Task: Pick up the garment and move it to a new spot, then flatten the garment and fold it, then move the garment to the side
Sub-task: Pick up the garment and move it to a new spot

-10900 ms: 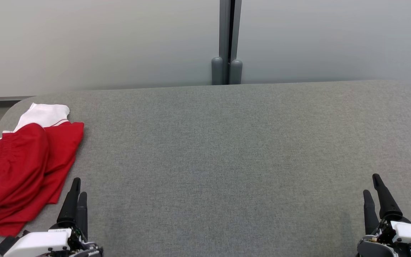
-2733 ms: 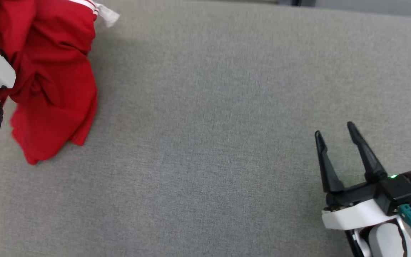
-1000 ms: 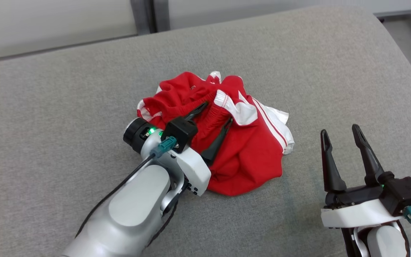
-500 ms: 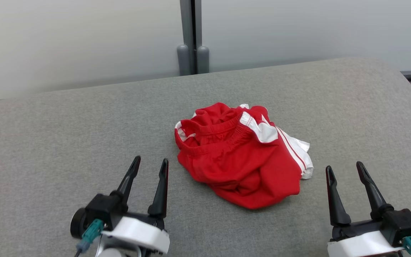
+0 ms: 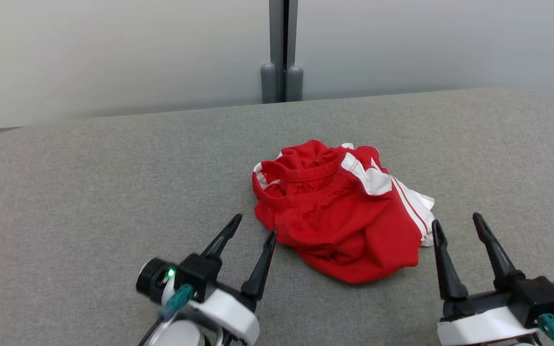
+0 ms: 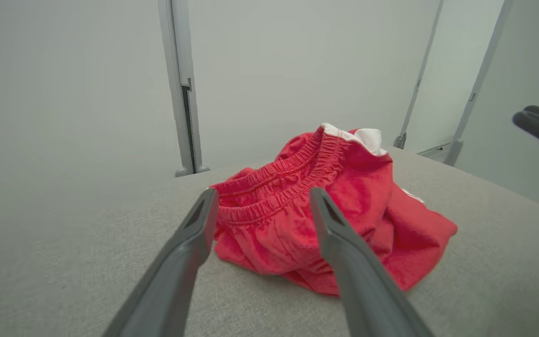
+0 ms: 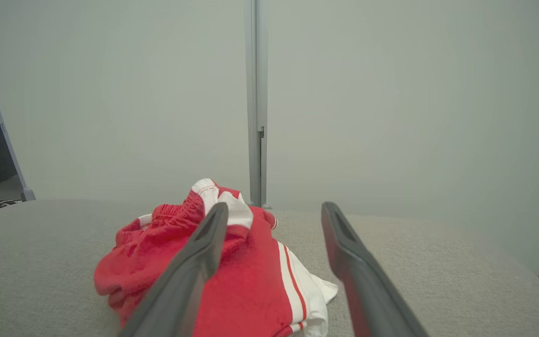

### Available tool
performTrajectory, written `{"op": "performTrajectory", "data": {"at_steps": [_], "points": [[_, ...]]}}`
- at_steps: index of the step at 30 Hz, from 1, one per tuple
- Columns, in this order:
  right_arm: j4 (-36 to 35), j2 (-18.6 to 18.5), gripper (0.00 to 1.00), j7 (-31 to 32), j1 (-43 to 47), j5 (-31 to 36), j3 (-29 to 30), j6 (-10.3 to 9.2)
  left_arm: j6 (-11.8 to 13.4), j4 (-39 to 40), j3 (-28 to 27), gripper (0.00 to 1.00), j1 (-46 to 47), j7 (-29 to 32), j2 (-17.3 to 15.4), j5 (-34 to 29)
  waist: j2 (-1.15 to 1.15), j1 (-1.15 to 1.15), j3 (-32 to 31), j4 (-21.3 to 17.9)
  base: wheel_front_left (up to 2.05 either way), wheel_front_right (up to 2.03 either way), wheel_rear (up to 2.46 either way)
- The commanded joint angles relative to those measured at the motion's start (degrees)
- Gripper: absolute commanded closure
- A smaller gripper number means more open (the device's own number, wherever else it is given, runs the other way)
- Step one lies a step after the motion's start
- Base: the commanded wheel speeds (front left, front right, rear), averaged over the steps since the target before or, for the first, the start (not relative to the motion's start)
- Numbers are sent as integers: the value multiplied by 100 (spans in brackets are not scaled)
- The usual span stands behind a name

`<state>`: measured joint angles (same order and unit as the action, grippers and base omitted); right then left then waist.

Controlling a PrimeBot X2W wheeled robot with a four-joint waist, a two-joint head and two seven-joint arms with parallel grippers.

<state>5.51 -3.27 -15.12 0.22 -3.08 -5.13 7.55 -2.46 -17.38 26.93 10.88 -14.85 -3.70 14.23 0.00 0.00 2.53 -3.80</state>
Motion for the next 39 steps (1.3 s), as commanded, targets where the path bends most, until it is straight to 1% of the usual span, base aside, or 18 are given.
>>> {"op": "performTrajectory", "data": {"at_steps": [1,3,5,10,12,16,20,21,22,26,31,33,36,37,39], "points": [[-28,-32,0,-5,-88,-28,44,-12,-52,-121,62,0,324,28,9,-28,0,0,183,-171,0,0,0],[-51,-28,0,-5,-172,-37,90,-12,-133,-434,232,0,761,173,27,-33,0,0,347,-329,0,0,0],[-79,-23,0,-5,-255,-36,97,-12,-242,-778,415,0,1167,442,52,68,0,0,521,-504,0,0,0],[-110,-32,0,-5,-437,-51,83,-12,-391,-1416,729,0,2106,871,68,377,0,0,936,-901,0,0,0],[-125,-24,0,-5,-491,-65,122,-12,-401,-1608,858,0,2430,928,69,437,0,0,1070,-1025,0,0,0],[-140,-9,0,-5,-562,-81,110,-12,-429,-1848,1051,0,2773,967,66,536,0,0,1243,-1163,0,0,0],[-147,4,0,-5,-626,-97,130,-12,-455,-2051,1317,0,3137,886,67,600,0,0,1389,-1236,0,0,0],[-146,9,0,-5,-631,-97,137,-12,-452,-2100,1368,53,3195,835,66,616,0,0,1409,-1240,0,0,0],[-142,12,0,-5,-631,-93,144,-12,-461,-2125,1420,100,3244,756,66,644,0,0,1423,-1241,0,0,0],[-137,19,0,-5,-630,-69,200,-12,-473,-2162,1584,100,3424,450,67,695,0,0,1414,-1155,0,0,0],[-134,21,0,-5,-519,-39,291,-12,-407,-1819,1578,100,3485,155,70,918,0,0,1231,-830,0,0,0],[-129,24,0,-5,-466,-12,325,-12,-404,-1590,1447,100,3476,102,67,1119,0,0,1118,-632,0,0,0],[-115,19,0,-5,-371,20,345,-12,-437,-1217,1122,100,3436,116,20,1583,0,0,946,-305,0,0,0],[-109,16,0,-5,-339,20,358,-12,-450,-1065,1001,100,3426,170,-17,1791,0,0,888,-180,0,0,0],[-92,0,0,-5,-298,28,332,-12,-467,-736,751,100,3418,295,-195,2129,0,0,778,24,0,0,0]]}}
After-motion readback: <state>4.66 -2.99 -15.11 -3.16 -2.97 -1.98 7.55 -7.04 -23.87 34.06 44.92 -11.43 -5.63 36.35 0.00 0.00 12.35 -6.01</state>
